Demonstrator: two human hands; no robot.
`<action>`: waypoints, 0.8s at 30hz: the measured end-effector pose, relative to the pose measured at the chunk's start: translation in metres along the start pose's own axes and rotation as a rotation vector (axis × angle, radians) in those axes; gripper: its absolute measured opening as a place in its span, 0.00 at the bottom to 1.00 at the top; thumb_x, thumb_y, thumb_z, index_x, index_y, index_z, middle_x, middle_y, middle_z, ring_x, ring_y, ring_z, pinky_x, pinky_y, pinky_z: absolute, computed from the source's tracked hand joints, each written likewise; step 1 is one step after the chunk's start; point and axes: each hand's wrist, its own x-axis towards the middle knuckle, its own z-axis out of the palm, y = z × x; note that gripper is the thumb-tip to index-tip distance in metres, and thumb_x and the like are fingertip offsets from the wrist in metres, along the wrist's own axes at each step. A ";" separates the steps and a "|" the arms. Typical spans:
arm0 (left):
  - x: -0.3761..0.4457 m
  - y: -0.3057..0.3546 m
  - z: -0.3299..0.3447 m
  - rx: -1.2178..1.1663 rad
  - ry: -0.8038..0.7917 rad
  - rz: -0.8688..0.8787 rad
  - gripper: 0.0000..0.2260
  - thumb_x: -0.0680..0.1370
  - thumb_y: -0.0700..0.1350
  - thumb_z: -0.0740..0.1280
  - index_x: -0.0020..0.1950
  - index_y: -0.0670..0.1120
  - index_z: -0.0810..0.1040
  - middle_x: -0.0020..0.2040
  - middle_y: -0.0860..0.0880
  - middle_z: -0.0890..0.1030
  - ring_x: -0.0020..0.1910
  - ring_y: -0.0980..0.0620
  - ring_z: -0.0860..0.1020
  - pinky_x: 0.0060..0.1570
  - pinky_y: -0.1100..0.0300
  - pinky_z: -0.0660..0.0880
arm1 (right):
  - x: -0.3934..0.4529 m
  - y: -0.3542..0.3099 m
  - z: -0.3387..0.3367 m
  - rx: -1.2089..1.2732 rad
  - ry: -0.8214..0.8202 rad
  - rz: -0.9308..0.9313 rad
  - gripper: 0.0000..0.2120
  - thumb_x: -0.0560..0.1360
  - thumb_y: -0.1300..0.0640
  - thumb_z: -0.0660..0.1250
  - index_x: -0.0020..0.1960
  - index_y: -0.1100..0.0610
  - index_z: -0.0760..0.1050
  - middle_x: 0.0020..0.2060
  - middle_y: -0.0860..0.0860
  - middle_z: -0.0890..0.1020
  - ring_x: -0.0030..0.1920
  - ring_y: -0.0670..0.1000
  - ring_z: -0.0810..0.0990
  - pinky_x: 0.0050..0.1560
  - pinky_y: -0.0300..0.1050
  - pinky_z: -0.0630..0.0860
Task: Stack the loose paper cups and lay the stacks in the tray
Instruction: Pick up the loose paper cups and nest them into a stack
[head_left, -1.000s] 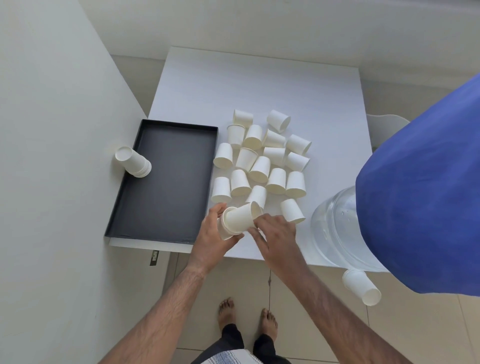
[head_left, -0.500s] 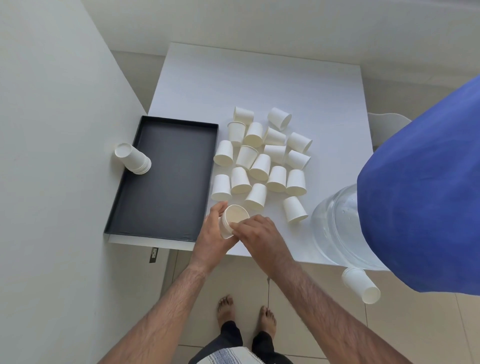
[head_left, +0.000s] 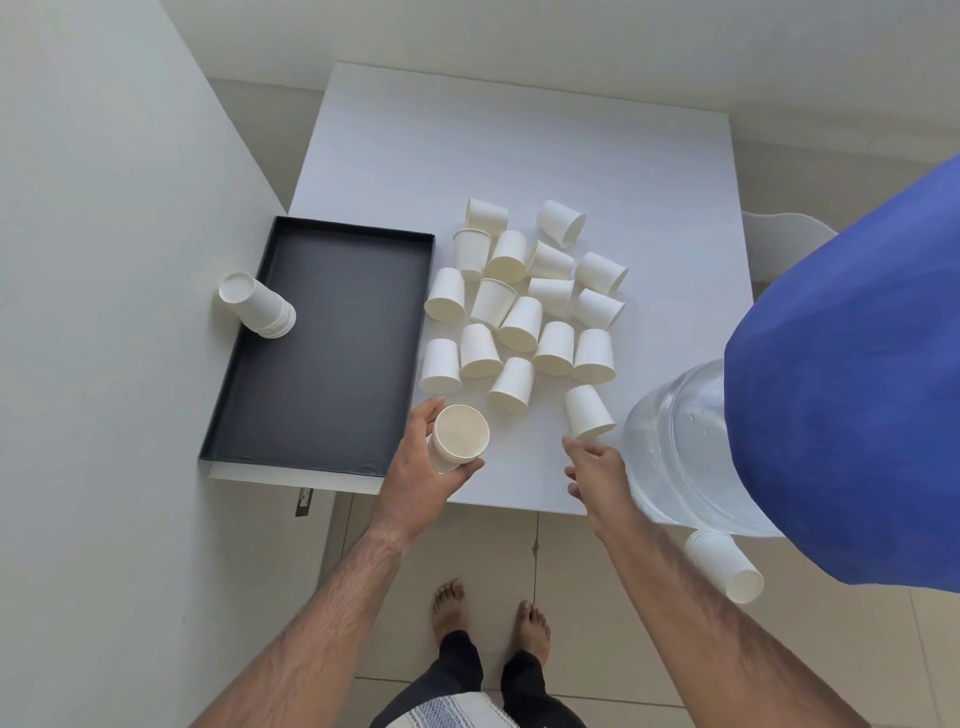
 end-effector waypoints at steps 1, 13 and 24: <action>-0.001 0.000 0.001 0.003 -0.003 0.000 0.40 0.73 0.52 0.84 0.75 0.69 0.62 0.69 0.76 0.70 0.66 0.81 0.67 0.59 0.76 0.64 | 0.005 0.000 -0.003 0.043 -0.001 0.042 0.17 0.80 0.52 0.72 0.62 0.63 0.77 0.44 0.51 0.77 0.42 0.51 0.76 0.34 0.44 0.71; 0.000 0.002 0.001 0.009 -0.011 -0.012 0.40 0.73 0.52 0.83 0.75 0.68 0.62 0.70 0.75 0.69 0.68 0.79 0.67 0.59 0.76 0.64 | 0.036 -0.020 0.005 0.245 0.125 0.134 0.07 0.84 0.61 0.61 0.60 0.62 0.73 0.38 0.52 0.71 0.31 0.47 0.67 0.24 0.38 0.61; 0.008 0.017 0.010 0.075 0.003 0.004 0.41 0.70 0.55 0.84 0.74 0.67 0.63 0.68 0.66 0.75 0.70 0.54 0.74 0.70 0.48 0.74 | -0.068 -0.020 0.007 -0.221 -0.126 -0.455 0.03 0.83 0.50 0.67 0.52 0.48 0.79 0.38 0.48 0.83 0.31 0.41 0.77 0.32 0.37 0.71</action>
